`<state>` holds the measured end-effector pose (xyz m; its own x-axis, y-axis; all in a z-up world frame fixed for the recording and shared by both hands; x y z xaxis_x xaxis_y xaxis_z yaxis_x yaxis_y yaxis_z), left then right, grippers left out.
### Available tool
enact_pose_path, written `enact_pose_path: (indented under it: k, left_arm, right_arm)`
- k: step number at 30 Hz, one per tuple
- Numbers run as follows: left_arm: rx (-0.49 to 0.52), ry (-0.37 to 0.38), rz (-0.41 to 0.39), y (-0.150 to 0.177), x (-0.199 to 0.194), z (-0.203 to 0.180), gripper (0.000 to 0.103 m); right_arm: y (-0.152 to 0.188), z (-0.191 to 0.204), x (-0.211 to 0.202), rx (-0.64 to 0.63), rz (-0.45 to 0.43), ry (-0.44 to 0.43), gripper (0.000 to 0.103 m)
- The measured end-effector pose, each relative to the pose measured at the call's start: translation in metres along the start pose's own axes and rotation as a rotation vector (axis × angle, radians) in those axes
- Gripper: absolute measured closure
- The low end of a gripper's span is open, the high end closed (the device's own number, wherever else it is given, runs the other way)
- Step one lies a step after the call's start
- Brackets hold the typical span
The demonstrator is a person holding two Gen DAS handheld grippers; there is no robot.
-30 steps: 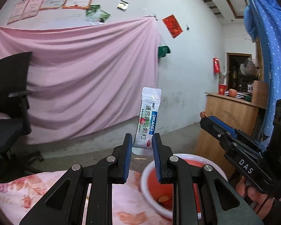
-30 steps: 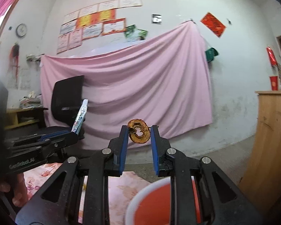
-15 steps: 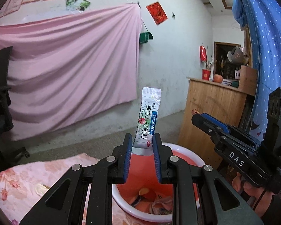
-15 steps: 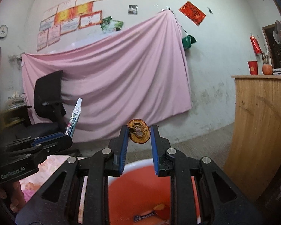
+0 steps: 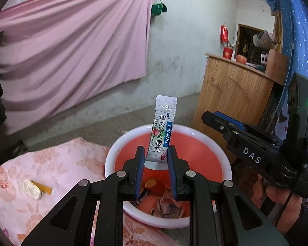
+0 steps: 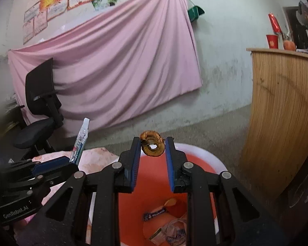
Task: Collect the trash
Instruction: 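Carry the tube and brown cap over the bucket and open both grippers, then move both tools back over the cushion toward the white cap and yellow piece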
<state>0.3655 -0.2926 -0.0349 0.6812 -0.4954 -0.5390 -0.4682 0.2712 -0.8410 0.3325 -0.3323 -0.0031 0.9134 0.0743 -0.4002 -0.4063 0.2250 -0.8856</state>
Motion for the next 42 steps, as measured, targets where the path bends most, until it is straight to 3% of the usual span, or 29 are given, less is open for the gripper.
enact_pose_path:
  k: [12,15,18,20,24,30,33,38,40,42]
  left_arm:
    - [-0.069,0.010,0.139,0.021,0.024,0.013,0.083]
    - [-0.088,0.006,0.142,0.023,0.022,0.019,0.075]
    - [-0.106,-0.001,0.132,0.024,0.016,0.027,0.071]
    - [-0.120,-0.012,0.126,0.024,0.013,0.034,0.066]
    - [-0.164,-0.039,0.096,0.025,-0.001,0.052,0.057]
    - [-0.235,-0.090,0.032,0.023,-0.027,0.082,0.040]
    - [-0.280,-0.119,-0.027,0.022,-0.044,0.101,0.021]
    - [-0.300,-0.169,-0.135,0.013,-0.075,0.123,0.019]
    - [-0.276,-0.208,-0.182,0.008,-0.090,0.129,0.004]
    - [-0.259,-0.242,-0.244,0.003,-0.105,0.134,0.002]
  right_arm:
    - [0.017,-0.003,0.017,0.011,0.115,0.015,0.056]
    - [0.019,-0.004,0.020,0.012,0.128,0.020,0.054]
    - [0.018,-0.003,0.022,0.014,0.132,0.019,0.048]
    - [0.017,-0.001,0.022,0.015,0.128,0.016,0.038]
    - [0.013,0.005,0.022,0.022,0.117,0.013,0.026]
    - [0.007,0.019,0.020,0.022,0.074,-0.002,0.001]
    - [0.000,0.027,0.015,0.023,0.029,-0.015,0.000]
    - [-0.013,0.042,0.007,0.033,-0.057,-0.049,0.000]
    - [-0.018,0.052,0.004,0.035,-0.091,-0.076,0.000]
    - [-0.022,0.061,0.001,0.032,-0.123,-0.099,0.000]
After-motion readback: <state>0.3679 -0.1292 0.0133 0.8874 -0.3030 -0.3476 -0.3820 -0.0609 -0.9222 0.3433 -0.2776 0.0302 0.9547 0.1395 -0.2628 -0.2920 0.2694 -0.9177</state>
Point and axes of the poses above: each gripper's, at about its wrist camera, not at the fingertips, and x roughly the way its jaws point, z to its left, y to its underside, the point moved 8 cm from there along x, roughly the way its jaws point, and after that the axes turned 4 degrees about x, right-handed, at the moved point
